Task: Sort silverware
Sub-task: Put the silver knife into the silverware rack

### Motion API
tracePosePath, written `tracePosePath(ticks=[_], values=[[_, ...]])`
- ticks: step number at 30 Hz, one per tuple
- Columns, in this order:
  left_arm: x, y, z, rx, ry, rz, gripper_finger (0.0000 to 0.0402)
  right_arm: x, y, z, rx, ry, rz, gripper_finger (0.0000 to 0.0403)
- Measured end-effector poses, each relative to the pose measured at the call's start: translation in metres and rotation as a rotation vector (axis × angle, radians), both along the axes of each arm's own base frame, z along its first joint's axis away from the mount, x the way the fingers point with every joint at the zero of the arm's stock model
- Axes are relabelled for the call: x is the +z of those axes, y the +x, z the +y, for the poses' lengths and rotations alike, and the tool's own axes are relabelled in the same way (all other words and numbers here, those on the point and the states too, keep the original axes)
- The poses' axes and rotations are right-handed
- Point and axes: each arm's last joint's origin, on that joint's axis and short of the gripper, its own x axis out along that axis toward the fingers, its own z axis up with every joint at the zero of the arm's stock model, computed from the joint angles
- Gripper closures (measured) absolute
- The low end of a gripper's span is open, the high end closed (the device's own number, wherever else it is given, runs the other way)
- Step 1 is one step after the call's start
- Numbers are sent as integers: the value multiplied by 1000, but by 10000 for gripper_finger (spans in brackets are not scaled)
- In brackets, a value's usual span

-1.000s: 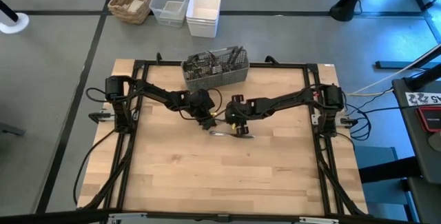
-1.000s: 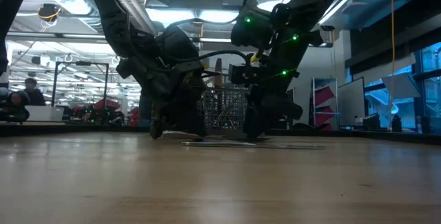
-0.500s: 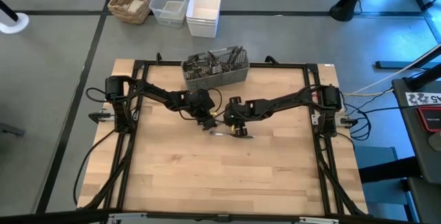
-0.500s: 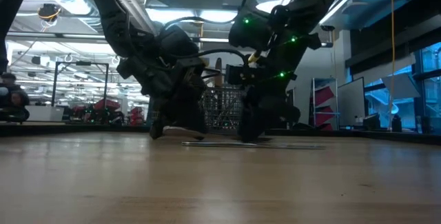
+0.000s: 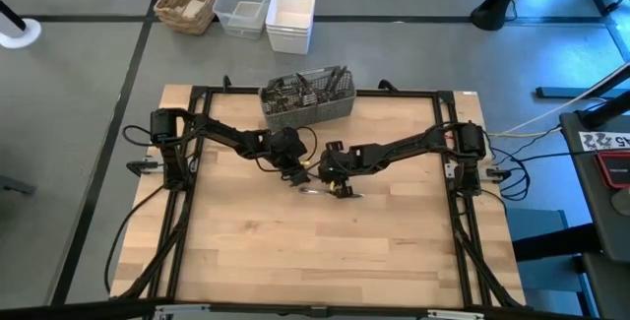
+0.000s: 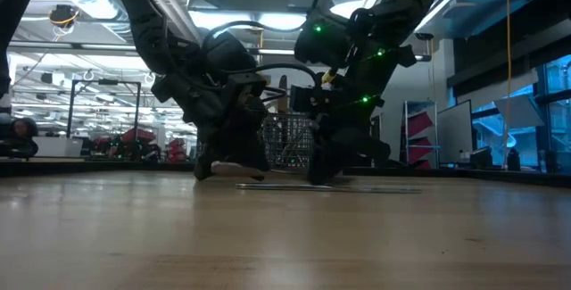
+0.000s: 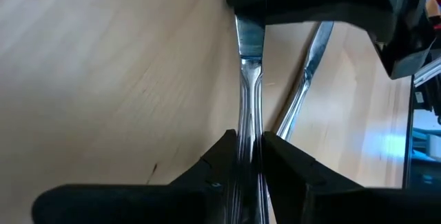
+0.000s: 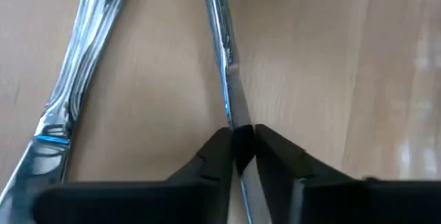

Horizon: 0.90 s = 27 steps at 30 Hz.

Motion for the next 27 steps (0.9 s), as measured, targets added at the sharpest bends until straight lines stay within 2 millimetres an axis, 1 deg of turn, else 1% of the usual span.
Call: tracePosePath(ticks=[3, 4, 6, 10, 13, 15, 19, 24, 27], values=[[0, 0, 0, -7, 9, 0, 345, 0, 1, 0, 10, 4, -6, 380], [0, 0, 0, -6, 15, 2, 345, 0, 1, 0, 17, 3, -6, 389], [-1, -1, 1, -14, 27, 0, 345, 0, 1, 2, 20, 2, -4, 392], [-1, 0, 1, -16, 45, -5, 345, 1, -1, 5, 13, -6, 6, 386], [1, 0, 1, -13, 49, -16, 345, 6, -2, 6, 12, -8, 58, 396], [6, -1, 1, -13, 48, -19, 346, 10, -3, 7, 8, -5, 122, 397], [26, -1, -3, -59, 109, -105, 346, 24, -3, 8, 16, -22, 230, 398], [57, -6, -3, -72, 203, -208, 345, 49, -3, 6, 19, -87, 347, 398], [77, -11, -4, -62, 279, -260, 345, 68, -3, 5, 32, -146, 417, 400]])
